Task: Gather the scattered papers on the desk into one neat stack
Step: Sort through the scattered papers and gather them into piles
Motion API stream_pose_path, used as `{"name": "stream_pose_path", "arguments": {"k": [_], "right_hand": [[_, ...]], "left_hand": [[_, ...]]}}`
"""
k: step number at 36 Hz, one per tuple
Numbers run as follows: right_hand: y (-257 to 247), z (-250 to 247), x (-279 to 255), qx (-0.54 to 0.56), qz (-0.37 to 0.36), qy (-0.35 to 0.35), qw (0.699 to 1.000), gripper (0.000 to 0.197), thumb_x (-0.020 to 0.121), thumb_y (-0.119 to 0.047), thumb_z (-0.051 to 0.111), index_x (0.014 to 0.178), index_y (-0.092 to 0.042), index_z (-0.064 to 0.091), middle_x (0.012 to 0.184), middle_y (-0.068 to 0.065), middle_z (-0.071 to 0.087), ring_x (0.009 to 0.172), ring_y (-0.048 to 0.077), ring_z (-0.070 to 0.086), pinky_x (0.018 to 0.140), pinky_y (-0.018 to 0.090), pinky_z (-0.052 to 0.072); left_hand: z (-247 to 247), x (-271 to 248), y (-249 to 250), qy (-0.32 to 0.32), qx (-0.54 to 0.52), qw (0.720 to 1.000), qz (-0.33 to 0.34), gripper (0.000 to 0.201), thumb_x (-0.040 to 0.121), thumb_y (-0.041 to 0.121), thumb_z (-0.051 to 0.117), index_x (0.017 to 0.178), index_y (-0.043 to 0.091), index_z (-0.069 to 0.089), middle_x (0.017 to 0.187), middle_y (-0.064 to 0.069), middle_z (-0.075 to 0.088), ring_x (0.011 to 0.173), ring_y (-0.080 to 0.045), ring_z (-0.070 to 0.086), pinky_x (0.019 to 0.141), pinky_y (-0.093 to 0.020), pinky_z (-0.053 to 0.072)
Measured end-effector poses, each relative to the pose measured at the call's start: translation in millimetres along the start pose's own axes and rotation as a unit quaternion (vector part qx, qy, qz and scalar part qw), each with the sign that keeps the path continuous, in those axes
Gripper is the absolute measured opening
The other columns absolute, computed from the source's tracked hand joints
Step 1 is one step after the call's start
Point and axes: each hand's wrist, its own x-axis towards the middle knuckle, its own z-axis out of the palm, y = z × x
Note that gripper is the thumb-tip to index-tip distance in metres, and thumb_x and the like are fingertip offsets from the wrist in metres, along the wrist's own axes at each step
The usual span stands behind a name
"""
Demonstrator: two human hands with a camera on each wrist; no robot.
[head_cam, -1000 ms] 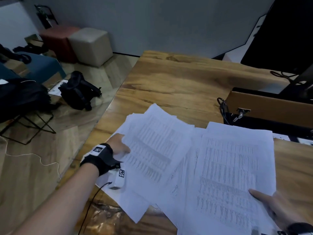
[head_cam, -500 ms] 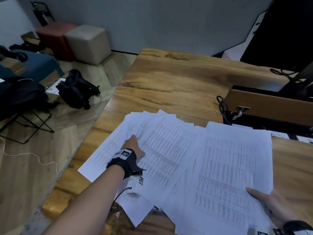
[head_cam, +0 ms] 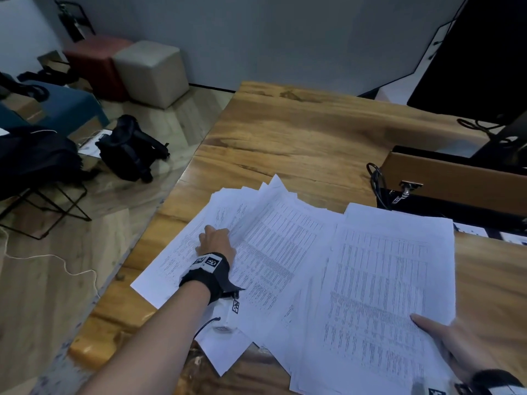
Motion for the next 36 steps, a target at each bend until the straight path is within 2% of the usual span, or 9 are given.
{"name": "stream_pose_path", "arguments": {"k": [4, 7, 11, 15, 17, 20, 23, 30, 36], "right_hand": [[0, 4, -1, 0.011, -0.001, 0.0, 1.0, 0.048, 0.078, 0.0, 0.071, 0.123, 0.004, 0.057, 0.113, 0.027, 0.071, 0.101, 0.047, 0.069, 0.096, 0.069, 0.045], [-5, 6, -5, 0.007, -0.007, -0.009, 1.0, 0.04, 0.084, 0.0, 0.068, 0.123, 0.002, 0.058, 0.112, 0.026, 0.072, 0.1, 0.046, 0.07, 0.095, 0.064, 0.049], [-19, 7, -15, -0.004, -0.033, -0.016, 0.999, 0.03, 0.088, 0.001, 0.063, 0.118, 0.004, 0.06, 0.106, 0.025, 0.074, 0.094, 0.043, 0.072, 0.081, 0.05, 0.059], [-39, 10, -25, -0.008, -0.063, -0.036, 0.997, 0.029, 0.088, 0.002, 0.062, 0.117, 0.002, 0.061, 0.105, 0.022, 0.075, 0.091, 0.04, 0.074, 0.071, 0.047, 0.062], [-50, 12, -29, -0.013, -0.074, -0.048, 0.996, 0.025, 0.088, 0.003, 0.06, 0.113, 0.003, 0.062, 0.101, 0.023, 0.076, 0.088, 0.04, 0.074, 0.066, 0.044, 0.064], [-61, 17, -32, -0.027, -0.085, -0.063, 0.994, 0.022, 0.089, 0.001, 0.06, 0.111, 0.003, 0.063, 0.1, 0.025, 0.075, 0.089, 0.042, 0.073, 0.072, 0.048, 0.062], [-64, 21, -29, -0.028, -0.088, -0.067, 0.993, 0.021, 0.089, 0.002, 0.06, 0.111, 0.003, 0.062, 0.099, 0.025, 0.075, 0.088, 0.041, 0.074, 0.071, 0.046, 0.063], [-52, 24, -13, -0.034, -0.056, -0.058, 0.996, 0.032, 0.088, -0.001, 0.063, 0.119, 0.004, 0.058, 0.102, 0.027, 0.074, 0.092, 0.044, 0.072, 0.08, 0.052, 0.059], [-38, 29, -8, -0.026, -0.044, -0.039, 0.998, 0.033, 0.088, 0.003, 0.063, 0.121, 0.007, 0.058, 0.096, 0.023, 0.076, 0.082, 0.036, 0.076, 0.064, 0.04, 0.062]], "left_hand": [[-6, 0, -4, -0.019, -0.057, 0.998, 0.016, 0.026, 0.079, 0.008, 0.065, 0.085, 0.019, 0.043, 0.1, -0.011, 0.063, 0.081, -0.03, 0.061, 0.077, -0.041, 0.053], [-19, -5, -6, -0.017, -0.12, 0.992, 0.03, 0.043, 0.078, 0.003, 0.063, 0.104, 0.025, 0.037, 0.086, -0.011, 0.062, 0.064, -0.028, 0.056, 0.06, -0.039, 0.053], [-62, -21, -8, -0.026, -0.193, 0.979, 0.063, 0.068, 0.077, 0.011, 0.072, 0.134, 0.022, 0.037, 0.084, 0.001, 0.055, 0.085, -0.028, 0.061, 0.073, -0.036, 0.05], [-109, -40, -13, -0.046, -0.229, 0.965, 0.121, 0.017, 0.078, 0.011, 0.074, 0.084, 0.027, 0.069, 0.088, -0.003, 0.074, 0.086, -0.029, 0.071, 0.071, -0.04, 0.057], [-131, -53, -10, -0.047, -0.256, 0.955, 0.144, 0.016, 0.079, 0.007, 0.075, 0.085, 0.022, 0.073, 0.086, -0.011, 0.076, 0.081, -0.036, 0.072, 0.071, -0.049, 0.059], [-161, -66, -3, -0.059, -0.281, 0.938, 0.193, 0.018, 0.079, 0.005, 0.076, 0.084, 0.022, 0.075, 0.083, -0.008, 0.077, 0.069, -0.025, 0.072, 0.065, -0.039, 0.059], [-181, -67, 0, -0.087, -0.317, 0.919, 0.219, 0.025, 0.073, 0.008, 0.081, 0.089, 0.027, 0.074, 0.082, 0.005, 0.079, 0.074, -0.015, 0.074, 0.073, -0.034, 0.059], [-184, -65, 14, -0.176, -0.497, 0.821, 0.217, 0.068, 0.042, 0.031, 0.094, 0.104, 0.012, 0.072, 0.107, -0.01, 0.076, 0.093, -0.026, 0.074, 0.07, -0.033, 0.061], [-133, -76, 50, -0.22, -0.589, 0.762, 0.158, 0.044, 0.081, -0.002, 0.068, 0.124, 0.001, 0.06, 0.119, -0.02, 0.069, 0.107, -0.038, 0.067, 0.09, -0.055, 0.054]]}}
